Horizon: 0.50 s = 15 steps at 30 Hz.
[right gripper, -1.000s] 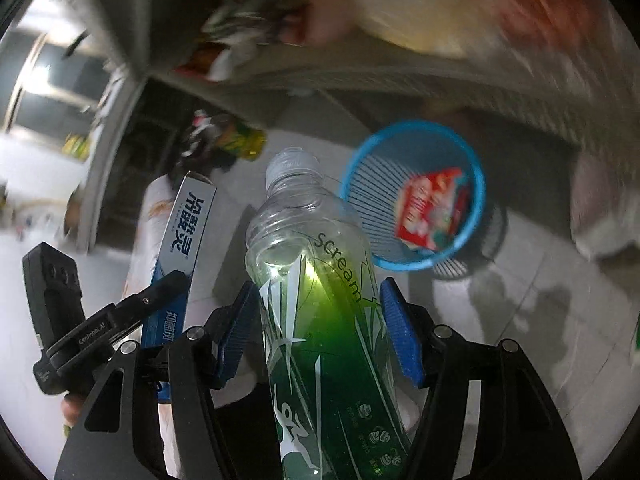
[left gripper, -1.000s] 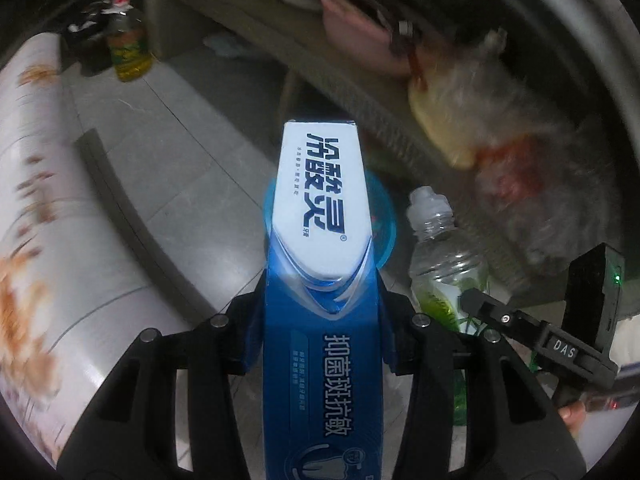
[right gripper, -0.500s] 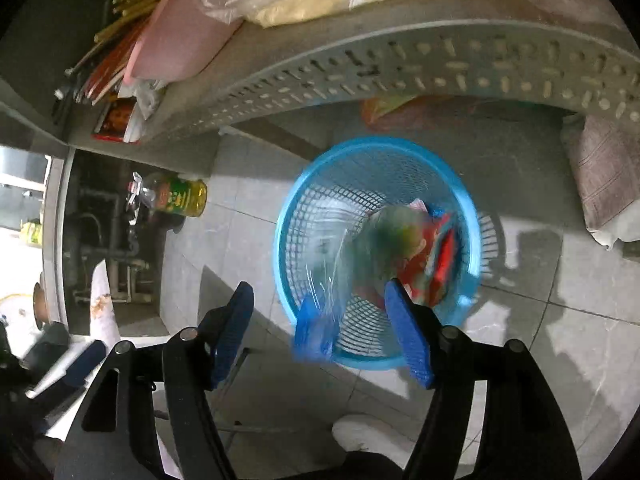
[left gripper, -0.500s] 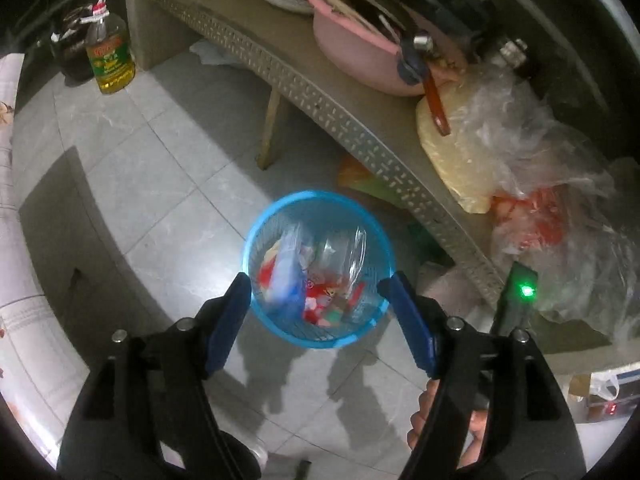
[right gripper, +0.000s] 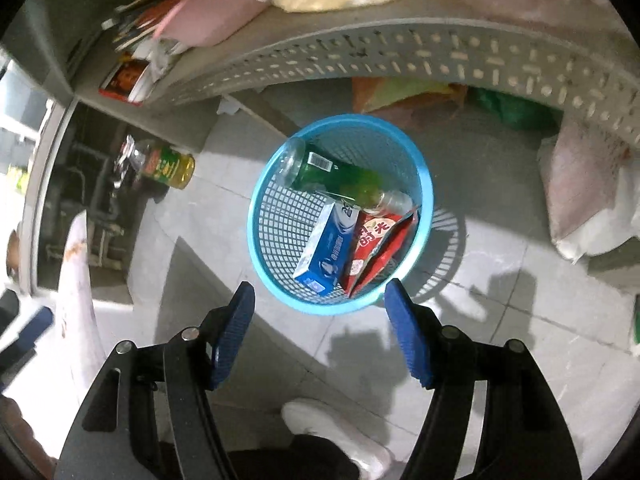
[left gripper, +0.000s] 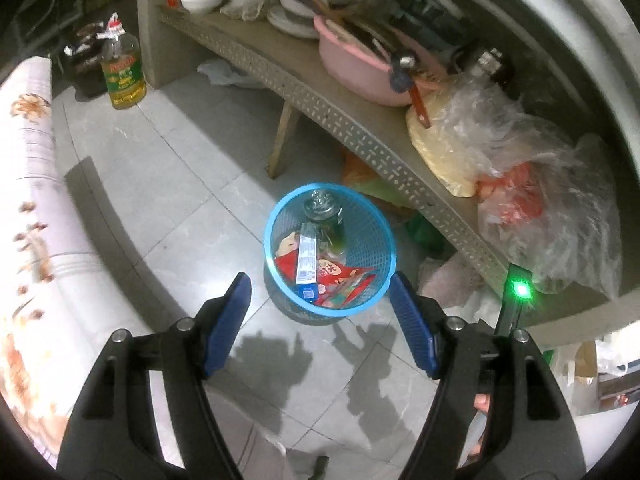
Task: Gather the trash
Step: 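Move both tools back over the table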
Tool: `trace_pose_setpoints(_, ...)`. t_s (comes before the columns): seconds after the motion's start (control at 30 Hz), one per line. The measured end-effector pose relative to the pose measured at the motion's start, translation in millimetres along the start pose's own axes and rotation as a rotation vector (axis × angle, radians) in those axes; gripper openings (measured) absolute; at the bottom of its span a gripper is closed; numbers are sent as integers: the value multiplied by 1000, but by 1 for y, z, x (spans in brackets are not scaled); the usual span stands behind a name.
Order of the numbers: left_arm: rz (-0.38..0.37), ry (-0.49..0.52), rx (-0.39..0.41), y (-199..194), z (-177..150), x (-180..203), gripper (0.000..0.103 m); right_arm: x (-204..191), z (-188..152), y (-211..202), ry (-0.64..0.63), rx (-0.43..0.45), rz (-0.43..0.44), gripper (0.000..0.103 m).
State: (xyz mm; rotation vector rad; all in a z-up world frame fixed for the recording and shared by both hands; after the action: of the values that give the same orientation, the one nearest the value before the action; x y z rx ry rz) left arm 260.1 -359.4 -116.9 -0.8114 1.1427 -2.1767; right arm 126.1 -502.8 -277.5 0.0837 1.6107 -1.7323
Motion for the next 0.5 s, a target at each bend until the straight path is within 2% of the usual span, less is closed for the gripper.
trace_pose_setpoints(0.1,-11,-15,59,-37,-17,-7,68,-19,-9,-20,-86,20,14,66)
trace_pose_setpoints(0.2,-1,-49,139,-81,-41,-26,68,-56,-15,-43,-207,49,60,66)
trace_pose_setpoints(0.33,112,-147,255,-146,-85,-81,68,-138,-26,-75,-400,79,190,66)
trace_pose_setpoints(0.37,153,-184,278,-161,-96,-97,68,-171,-34,-84,-463,74,251,66)
trace_pose_setpoints(0.47,293,-334,358,-215,-139,-160,68,-254,-61,-99,-609,24,402,66)
trace_pose_setpoints(0.5,317,-376,384,-229,-149,-176,68,-283,-75,-102,-653,-11,460,66)
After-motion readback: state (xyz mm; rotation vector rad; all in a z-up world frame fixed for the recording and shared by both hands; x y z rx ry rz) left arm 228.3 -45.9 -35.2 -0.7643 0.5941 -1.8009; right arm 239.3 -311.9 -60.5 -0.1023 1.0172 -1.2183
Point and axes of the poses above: each gripper's, at about its wrist camera, not at the fingertips, and y roughly the way its jaws point, x to its right, z to its top, the point moved 8 cm from there along y, roughly the way its jaws point, and after that the axes turned 6 degrees about y, right-handed, at the moved point
